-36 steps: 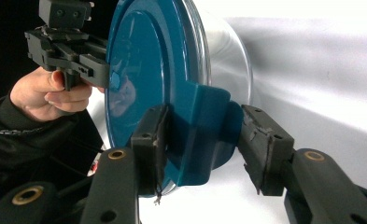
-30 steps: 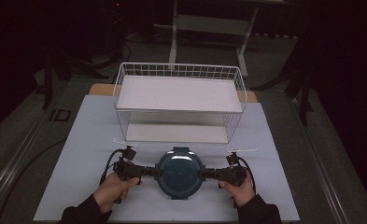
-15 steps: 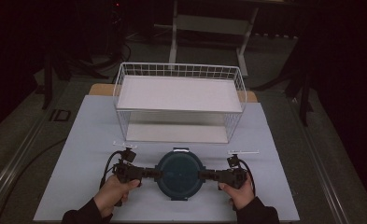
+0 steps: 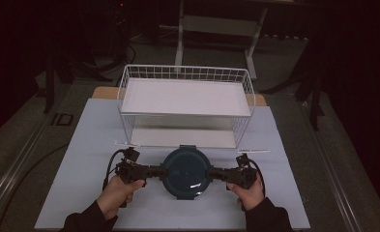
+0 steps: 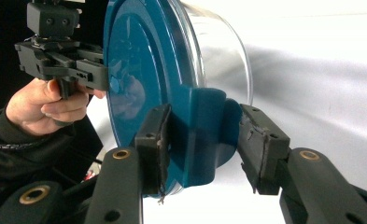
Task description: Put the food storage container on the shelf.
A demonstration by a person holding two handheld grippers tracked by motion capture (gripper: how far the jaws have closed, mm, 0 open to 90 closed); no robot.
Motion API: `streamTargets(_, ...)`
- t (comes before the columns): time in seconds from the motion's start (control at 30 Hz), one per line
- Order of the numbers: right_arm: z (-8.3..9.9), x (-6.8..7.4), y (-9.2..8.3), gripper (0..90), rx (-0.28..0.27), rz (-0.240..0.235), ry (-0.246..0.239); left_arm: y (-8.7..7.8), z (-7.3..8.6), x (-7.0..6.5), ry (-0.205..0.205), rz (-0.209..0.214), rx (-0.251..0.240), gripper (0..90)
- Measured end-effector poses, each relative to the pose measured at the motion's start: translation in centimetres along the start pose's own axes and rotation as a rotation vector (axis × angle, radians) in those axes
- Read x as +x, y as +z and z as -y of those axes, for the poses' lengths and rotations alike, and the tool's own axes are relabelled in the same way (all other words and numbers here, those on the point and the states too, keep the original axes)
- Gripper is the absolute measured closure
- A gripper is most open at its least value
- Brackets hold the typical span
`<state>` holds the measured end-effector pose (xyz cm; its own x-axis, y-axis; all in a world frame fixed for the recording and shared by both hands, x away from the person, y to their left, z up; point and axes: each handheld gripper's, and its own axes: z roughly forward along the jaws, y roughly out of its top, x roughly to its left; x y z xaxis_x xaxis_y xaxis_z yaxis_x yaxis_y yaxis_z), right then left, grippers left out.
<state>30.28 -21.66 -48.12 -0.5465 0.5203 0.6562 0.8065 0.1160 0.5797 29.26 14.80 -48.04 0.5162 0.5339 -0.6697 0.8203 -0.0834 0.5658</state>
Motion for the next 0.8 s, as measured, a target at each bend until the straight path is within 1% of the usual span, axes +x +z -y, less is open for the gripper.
streamTargets(0.2, -1.7, -0.2, 0.1, 55.4, -0.025, 0.007, -0.029, -0.1, -1.5, 0.3, 0.025, -0.012, -0.037, 57.2)
streamTargets(0.3, -2.5, -0.3, 0.1, 55.4, -0.036, 0.017, -0.048, 0.1, -2.3, 0.5, 0.042, -0.018, -0.054, 57.1)
streamTargets(0.33, -2.8, -0.4, 0.1, 55.4, -0.037, 0.021, -0.055, 0.2, -2.5, 0.6, 0.055, -0.022, -0.060, 57.1)
streamTargets(0.4, -3.3, -0.7, 0.1, 55.4, -0.046, 0.025, -0.069, 0.5, -3.0, 0.8, 0.063, -0.025, -0.066, 57.1)
streamTargets(0.47, -3.9, -1.2, 0.2, 55.5, -0.053, 0.027, -0.075, 0.7, -3.6, 1.1, 0.080, -0.027, -0.067, 57.0)
streamTargets(0.57, -4.5, -1.7, 0.3, 55.4, -0.060, 0.028, -0.082, 1.0, -4.3, 1.4, 0.093, -0.034, -0.079, 57.0)
streamTargets(0.63, -4.9, -2.2, 0.4, 55.4, -0.069, 0.026, -0.086, 1.3, -4.6, 1.8, 0.098, -0.033, -0.093, 57.0)
streamTargets(0.73, -5.5, -2.8, 0.6, 55.4, -0.079, 0.039, -0.102, 1.9, -4.8, 2.7, 0.103, -0.029, -0.115, 57.0)
streamTargets(0.77, -5.7, -3.0, 0.8, 55.4, -0.080, 0.044, -0.109, 2.1, -4.9, 3.0, 0.093, -0.029, -0.126, 57.0)
streamTargets(0.8, -5.9, -3.2, 0.9, 55.4, -0.081, 0.049, -0.110, 2.3, -4.9, 3.2, 0.096, -0.033, -0.129, 57.0)
